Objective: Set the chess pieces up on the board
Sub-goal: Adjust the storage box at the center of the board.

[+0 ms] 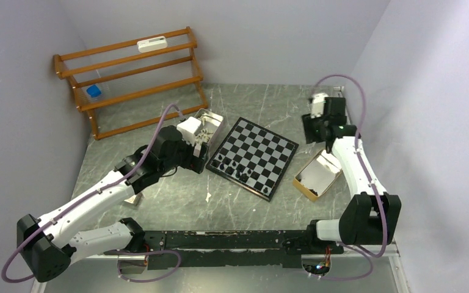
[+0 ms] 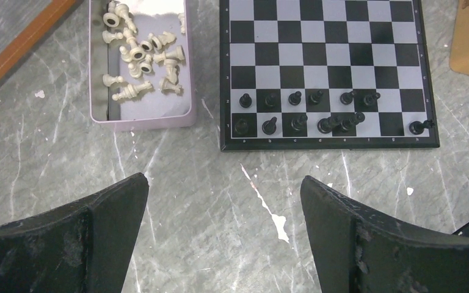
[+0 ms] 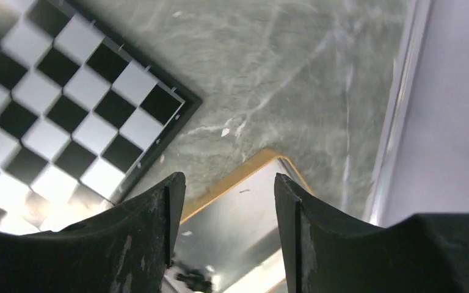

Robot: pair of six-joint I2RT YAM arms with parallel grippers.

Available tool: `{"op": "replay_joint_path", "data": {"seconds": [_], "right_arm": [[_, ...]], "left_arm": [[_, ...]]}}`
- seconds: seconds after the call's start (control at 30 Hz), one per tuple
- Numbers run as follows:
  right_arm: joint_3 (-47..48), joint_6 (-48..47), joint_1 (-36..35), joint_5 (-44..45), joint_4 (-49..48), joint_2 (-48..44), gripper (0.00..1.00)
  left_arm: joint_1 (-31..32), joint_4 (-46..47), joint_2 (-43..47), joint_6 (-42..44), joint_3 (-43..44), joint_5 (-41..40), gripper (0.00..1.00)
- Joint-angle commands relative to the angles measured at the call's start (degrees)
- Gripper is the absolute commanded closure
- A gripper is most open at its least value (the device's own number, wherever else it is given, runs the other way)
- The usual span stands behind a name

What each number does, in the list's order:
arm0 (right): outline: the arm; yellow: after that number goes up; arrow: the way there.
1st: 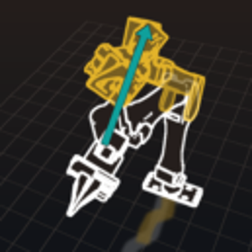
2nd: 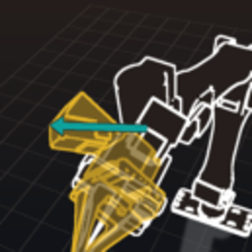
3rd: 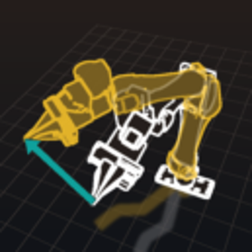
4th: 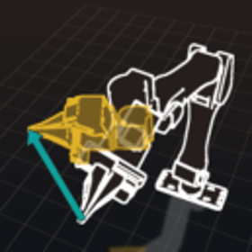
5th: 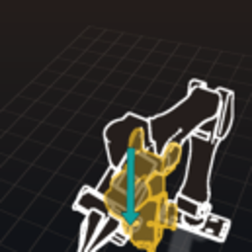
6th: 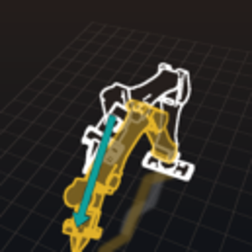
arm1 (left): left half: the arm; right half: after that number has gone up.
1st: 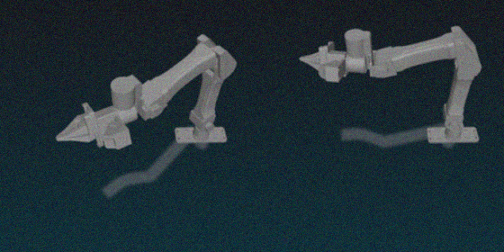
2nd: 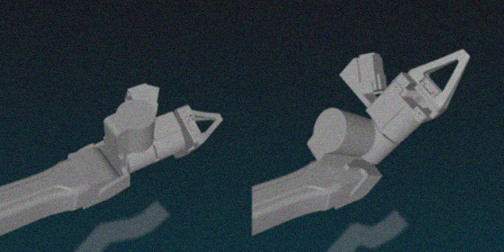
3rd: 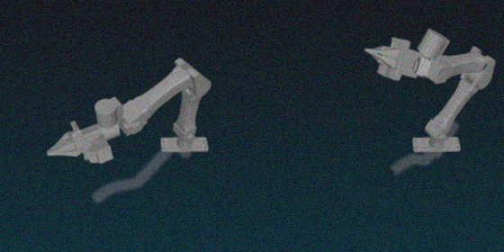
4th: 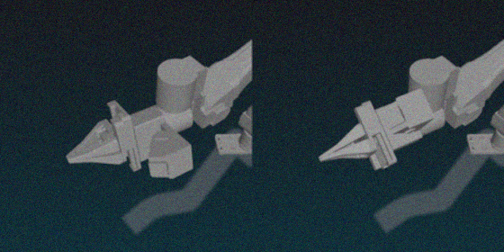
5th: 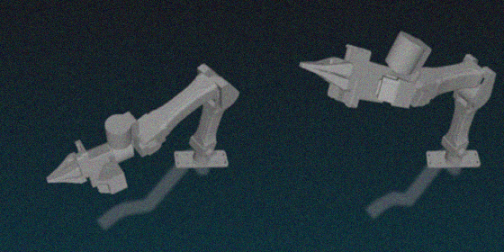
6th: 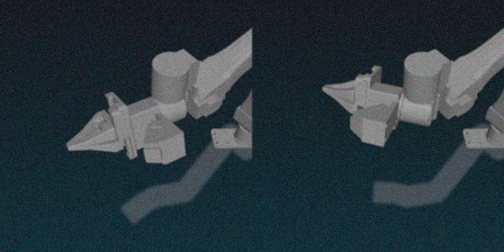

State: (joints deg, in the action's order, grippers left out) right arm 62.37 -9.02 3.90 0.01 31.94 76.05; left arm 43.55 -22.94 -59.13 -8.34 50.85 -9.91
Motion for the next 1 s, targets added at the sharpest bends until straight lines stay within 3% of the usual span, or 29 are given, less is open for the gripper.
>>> {"op": "replay_joint_path", "data": {"seconds": [0.0, 0.17, 0.33, 0.43, 0.53, 0.97], "right_arm": [[1.06, -33.2, -6.67, 1.29, 6.59, 2.65, 0.4], [-5.18, -47.97, -6.51, 0.58, 4.49, -1.15, 0.39], [-1.06, -62.78, -5.29, -4.25, 18.42, 2.63, 0.33], [-1.17, -66.73, -4.52, -4.91, 14.61, 1.4, 0.29], [0.1, -70.1, -4.52, -6.67, 16.74, 3.47, 0.28], [-7.45, -74.34, -6.03, -6.05, 15.67, 4.44, 0.31]], "left_arm": [[1.08, 0.0, 1.57, 0.38, 0.04, -1.25, 0.0], [2.33, -0.18, 2.89, 0.35, -0.12, -2.92, 0.0], [3.27, -0.09, 3.67, 0.61, -0.18, -2.9, 0.0], [3.38, -0.04, 3.68, 0.74, -0.05, -3.74, 0.0], [3.45, -0.11, 3.41, 0.78, 0.04, -2.95, 0.0], [3.55, -0.29, 4.46, 0.87, 0.09, -3.87, 0.0]]}}
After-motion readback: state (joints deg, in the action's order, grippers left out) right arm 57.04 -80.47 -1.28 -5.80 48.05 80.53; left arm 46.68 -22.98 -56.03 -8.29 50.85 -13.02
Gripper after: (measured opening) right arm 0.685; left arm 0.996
